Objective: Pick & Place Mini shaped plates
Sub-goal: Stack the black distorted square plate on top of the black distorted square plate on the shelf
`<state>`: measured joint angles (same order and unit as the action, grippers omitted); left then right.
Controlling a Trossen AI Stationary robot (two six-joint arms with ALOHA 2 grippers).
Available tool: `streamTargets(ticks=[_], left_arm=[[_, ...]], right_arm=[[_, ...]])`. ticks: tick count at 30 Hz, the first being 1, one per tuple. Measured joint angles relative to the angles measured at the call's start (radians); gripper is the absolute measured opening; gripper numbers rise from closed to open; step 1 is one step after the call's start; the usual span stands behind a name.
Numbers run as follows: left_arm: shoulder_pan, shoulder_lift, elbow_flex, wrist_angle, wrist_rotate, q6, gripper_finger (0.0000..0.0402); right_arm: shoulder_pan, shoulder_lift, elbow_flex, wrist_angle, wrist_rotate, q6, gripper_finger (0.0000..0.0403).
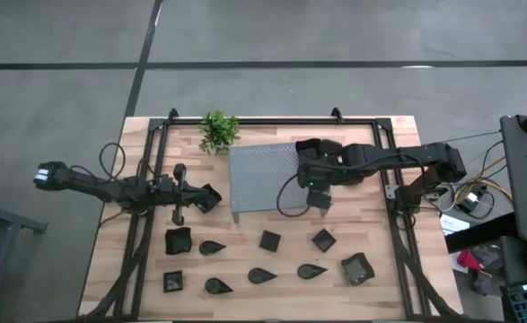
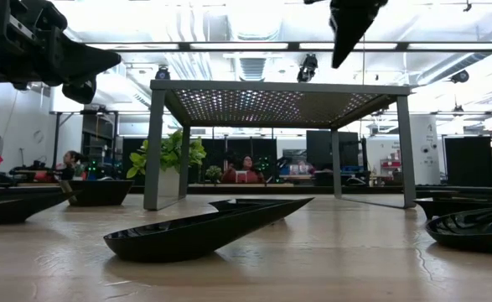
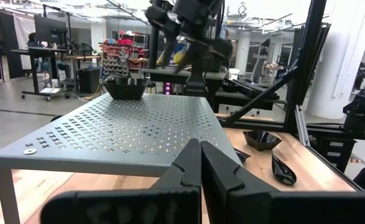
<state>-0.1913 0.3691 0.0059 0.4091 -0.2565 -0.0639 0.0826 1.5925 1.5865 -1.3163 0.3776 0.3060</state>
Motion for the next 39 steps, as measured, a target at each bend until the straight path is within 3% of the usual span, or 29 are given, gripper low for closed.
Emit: streamTargets(ticks=[6,8,14,24,39], left_arm=[[0.0,0.0,0.0,0.0,0.0,0.0,0.0],[0.0,0.0,0.0,0.0,0.0,0.0,0.0],[0.0,0.0,0.0,0.0,0.0,0.0,0.0],[0.0,0.0,0.0,0.0,0.0,0.0,0.0],[0.0,0.0,0.0,0.0,0.0,0.0,0.0]], right_arm=[[0.06,0.0,0.012,-0.034,-0.357,0.334,0.0107],[0.1,0.0,0.012,-0.034,-0.412,0.393,0.0099],[0.23,0.0,0.008,-0.031,-0.483,0.567,0.0079],[0.416,0.016,-0.005,-0.033,-0.483,0.906,0.0068],[0.56,0.231,-0.008,-0.027,-0.535,1.09,0.0068]])
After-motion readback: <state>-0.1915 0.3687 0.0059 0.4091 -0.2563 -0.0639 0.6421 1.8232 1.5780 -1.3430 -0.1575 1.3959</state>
